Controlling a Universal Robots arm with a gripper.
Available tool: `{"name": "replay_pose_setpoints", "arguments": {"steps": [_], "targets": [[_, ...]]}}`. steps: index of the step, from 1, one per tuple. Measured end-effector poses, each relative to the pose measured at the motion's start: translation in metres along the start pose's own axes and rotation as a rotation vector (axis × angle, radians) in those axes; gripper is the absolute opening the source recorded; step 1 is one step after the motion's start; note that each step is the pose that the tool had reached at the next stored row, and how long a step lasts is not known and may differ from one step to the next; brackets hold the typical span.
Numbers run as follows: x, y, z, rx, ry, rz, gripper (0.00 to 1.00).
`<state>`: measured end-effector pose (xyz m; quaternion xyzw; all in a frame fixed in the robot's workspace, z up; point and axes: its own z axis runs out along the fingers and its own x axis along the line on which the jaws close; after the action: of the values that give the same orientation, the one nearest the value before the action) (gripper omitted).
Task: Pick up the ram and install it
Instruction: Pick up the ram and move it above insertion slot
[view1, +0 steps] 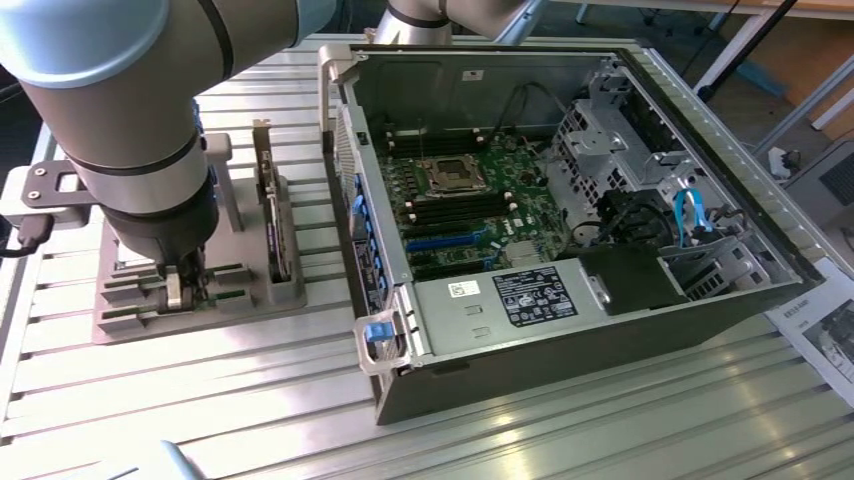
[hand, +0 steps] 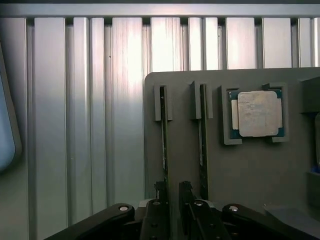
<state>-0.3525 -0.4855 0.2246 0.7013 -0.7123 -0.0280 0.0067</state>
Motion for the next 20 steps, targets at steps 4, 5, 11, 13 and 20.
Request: {"name": "replay_pose_setpoints", "arguments": {"steps": [4,5,11,13,20], "targets": [[0.0000,-0.0001,0.0030,0.0000,0.0000,0.000,0.24],[0.0000,-0.0002,0.0040,0.0001,0.0000,0.000,0.24],[0.0002,-0.0004,0.0094,-0.0003,0.0003,-0.001,0.24],[0.0002,-0.0004,0.0096,-0.0002,0.0003,-0.005,0.24],[0.0002,-0.0004,0.0097,-0.0005,0.0008,-0.017,0.24]]}}
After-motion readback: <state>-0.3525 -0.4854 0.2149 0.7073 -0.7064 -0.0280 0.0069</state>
